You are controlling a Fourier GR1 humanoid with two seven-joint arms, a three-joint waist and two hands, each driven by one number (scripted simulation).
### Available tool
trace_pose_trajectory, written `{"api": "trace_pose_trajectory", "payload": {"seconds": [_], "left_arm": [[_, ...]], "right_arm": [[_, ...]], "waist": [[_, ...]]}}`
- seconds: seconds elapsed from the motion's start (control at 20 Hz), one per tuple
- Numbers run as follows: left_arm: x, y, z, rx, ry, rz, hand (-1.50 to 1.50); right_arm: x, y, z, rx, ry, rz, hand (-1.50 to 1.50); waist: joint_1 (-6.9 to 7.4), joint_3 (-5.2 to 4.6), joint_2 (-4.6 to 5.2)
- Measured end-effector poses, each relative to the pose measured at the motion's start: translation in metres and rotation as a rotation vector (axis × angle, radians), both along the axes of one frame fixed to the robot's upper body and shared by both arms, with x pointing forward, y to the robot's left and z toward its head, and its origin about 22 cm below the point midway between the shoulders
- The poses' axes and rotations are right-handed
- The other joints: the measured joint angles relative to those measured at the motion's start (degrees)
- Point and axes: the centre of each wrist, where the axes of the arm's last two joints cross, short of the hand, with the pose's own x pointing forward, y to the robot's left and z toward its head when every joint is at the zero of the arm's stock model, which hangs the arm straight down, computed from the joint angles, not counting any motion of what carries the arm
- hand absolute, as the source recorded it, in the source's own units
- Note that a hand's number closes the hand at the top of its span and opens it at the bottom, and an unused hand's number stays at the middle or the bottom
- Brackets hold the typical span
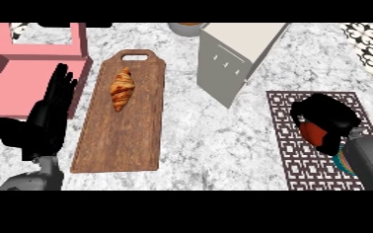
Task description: Pick the bell pepper from the placemat and place it in the tiered shelf
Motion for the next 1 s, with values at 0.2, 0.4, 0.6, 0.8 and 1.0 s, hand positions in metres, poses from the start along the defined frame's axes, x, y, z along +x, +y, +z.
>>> {"api": "trace_pose_trajectory", "payload": {"seconds": [0.2, 0.4, 0.6, 0.8, 1.0], "left_arm": [[-0.002, 0.005, 0.000, 0.000, 0.003, 0.001, 0.00], [0.000, 0.004, -0.004, 0.000, 0.003, 0.009, 0.00], [0.000, 0.009, 0.000, 0.000, 0.003, 0.013, 0.00], [-0.001, 0.012, -0.001, 0.003, 0.007, 0.017, 0.00], [-0.004, 0.013, -0.006, 0.004, 0.014, 0.028, 0.00]], "right_arm": [[-0.005, 0.010, 0.000, 0.052, 0.026, 0.090, 1.50], [-0.010, 0.009, 0.008, 0.137, 0.065, 0.141, 1.50], [-0.019, 0.012, 0.031, 0.249, 0.118, 0.163, 1.50], [-0.023, 0.009, 0.061, 0.406, 0.087, 0.127, 1.50], [-0.028, 0.002, 0.092, 0.609, 0.052, 0.064, 1.50]], "waist": [[-0.09, 0.18, 0.10], [-0.38, 0.40, 0.21], [-0.59, 0.70, 0.25], [-0.98, 0.78, 0.17], [-1.61, 0.77, -0.01]]}}
